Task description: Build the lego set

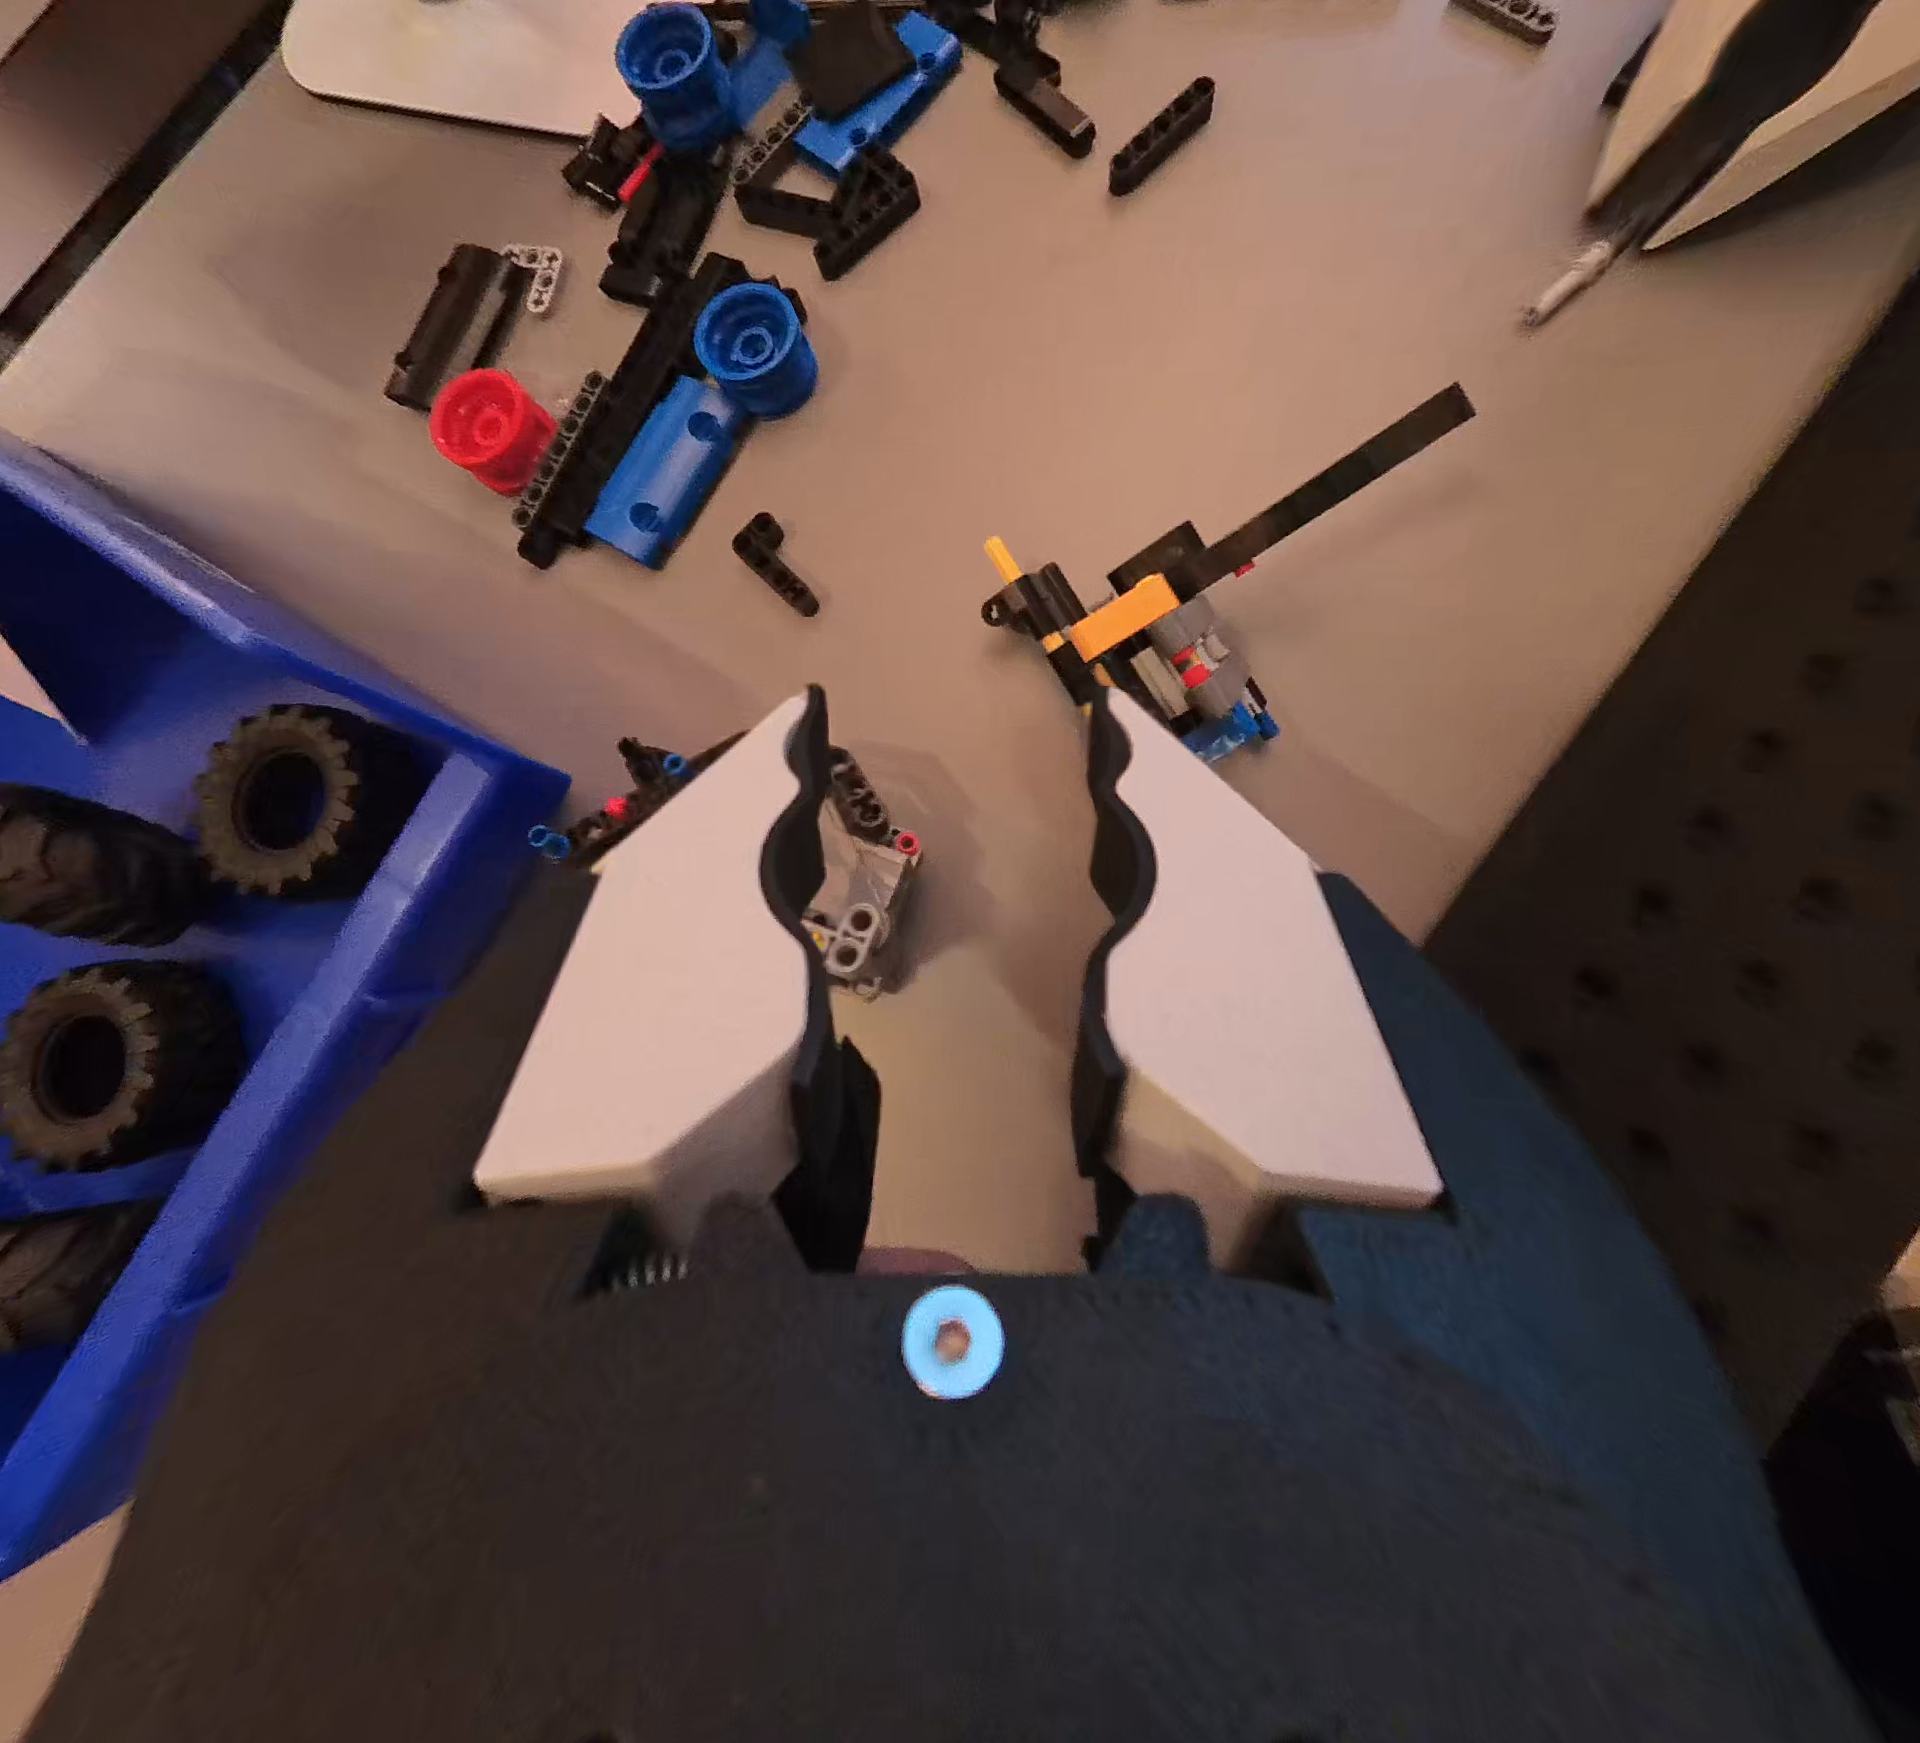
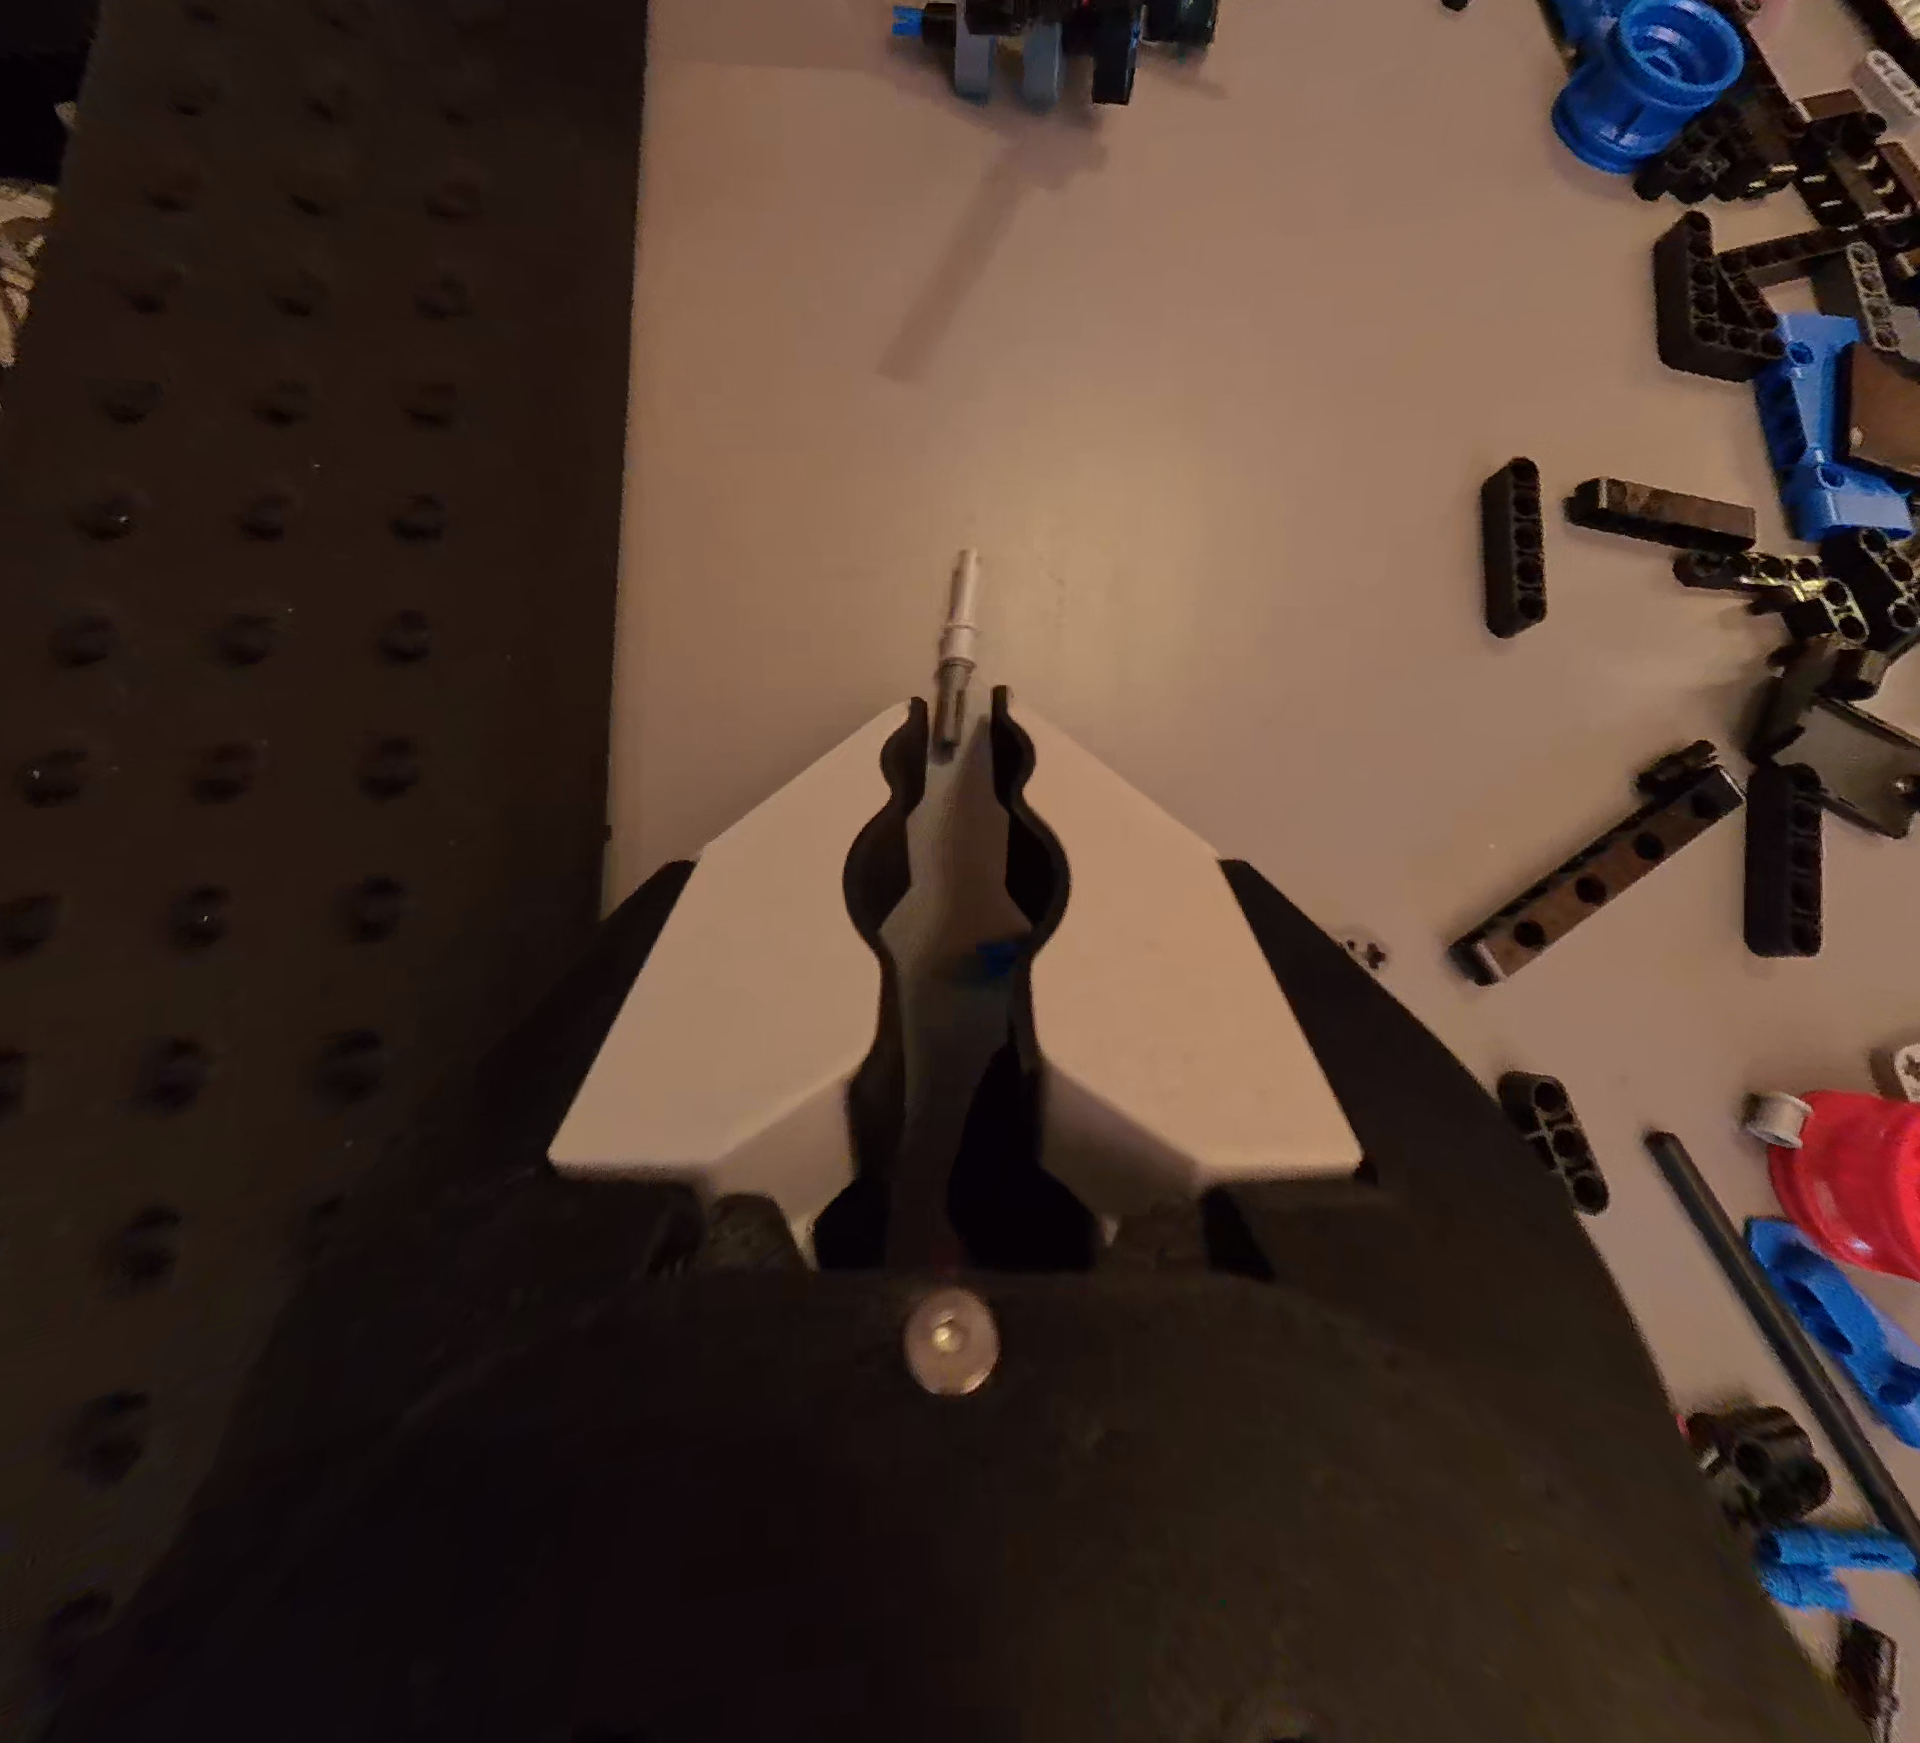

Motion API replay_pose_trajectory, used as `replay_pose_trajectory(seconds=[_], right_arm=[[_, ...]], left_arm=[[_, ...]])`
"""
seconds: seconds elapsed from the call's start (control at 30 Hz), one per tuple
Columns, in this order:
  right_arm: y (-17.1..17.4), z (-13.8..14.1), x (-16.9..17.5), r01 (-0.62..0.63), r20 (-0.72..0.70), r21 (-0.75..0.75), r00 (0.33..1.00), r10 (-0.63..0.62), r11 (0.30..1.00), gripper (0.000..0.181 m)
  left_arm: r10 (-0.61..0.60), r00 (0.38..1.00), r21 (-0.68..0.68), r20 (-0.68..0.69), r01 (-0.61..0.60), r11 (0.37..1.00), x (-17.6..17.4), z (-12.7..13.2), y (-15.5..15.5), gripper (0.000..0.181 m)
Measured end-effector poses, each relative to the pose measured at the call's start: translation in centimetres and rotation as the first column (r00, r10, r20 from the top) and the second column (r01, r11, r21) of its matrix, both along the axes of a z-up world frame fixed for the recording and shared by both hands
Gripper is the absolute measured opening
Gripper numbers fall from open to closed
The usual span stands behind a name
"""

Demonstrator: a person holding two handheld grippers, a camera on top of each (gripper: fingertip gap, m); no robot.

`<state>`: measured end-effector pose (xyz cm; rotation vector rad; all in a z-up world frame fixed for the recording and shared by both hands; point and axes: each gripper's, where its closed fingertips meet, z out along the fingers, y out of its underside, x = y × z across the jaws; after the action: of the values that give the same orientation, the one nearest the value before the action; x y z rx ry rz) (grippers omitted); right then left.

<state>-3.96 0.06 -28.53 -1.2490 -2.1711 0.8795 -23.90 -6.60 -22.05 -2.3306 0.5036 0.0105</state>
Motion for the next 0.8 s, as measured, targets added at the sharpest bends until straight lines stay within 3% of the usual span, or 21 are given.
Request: replay_pose_trajectory(seconds=[0.07, 0.2, 0.33, 0.53, 0.73, 0.8], right_arm=[[0.1, 0.0, -0.1, 0.009, 0.004, -0.005, 1.0, -0.009, 1.0, 0.012], [-0.4, -0.1, -0.2, -0.01, 0.006, 0.003, 1.0, 0.01, 1.0, 0.002], [-0.4, -0.1, -0.3, -0.015, -0.004, 0.017, 1.0, 0.016, 1.0, 0.002], [-0.7, 0.0, -0.2, -0.034, -0.01, 0.027, 0.999, 0.034, 0.999, 0.002], [-0.9, 0.0, 0.0, -0.052, -0.014, 0.031, 0.999, 0.052, 0.998, 0.002], [-0.9, 0.0, 0.1, -0.056, -0.015, 0.033, 0.998, 0.057, 0.998, 0.002]], left_arm=[[0.006, 1.0, 0.007, 0.022, -0.006, 1.0, 0.1, -0.2, -0.3, 0.047], [0.004, 0.998, 0.023, 0.068, -0.005, 1.0, 0.6, -0.7, -0.9, 0.048], [-0.056, 0.998, 0.036, 0.016, 0.055, 0.998, 1.4, -0.8, -1.8, 0.049], [-0.1, 0.994, 0.015, 0.05, 0.1, 0.995, 3.1, -1.8, -1.6, 0.048], [-0.033, 0.993, -0.014, 0.117, 0.035, 0.999, 3.6, -2.8, -0.3, 0.051], [-0.025, 0.992, -0.04, 0.123, 0.03, 0.999, 3.8, -3.4, -0.1, 0.043]])
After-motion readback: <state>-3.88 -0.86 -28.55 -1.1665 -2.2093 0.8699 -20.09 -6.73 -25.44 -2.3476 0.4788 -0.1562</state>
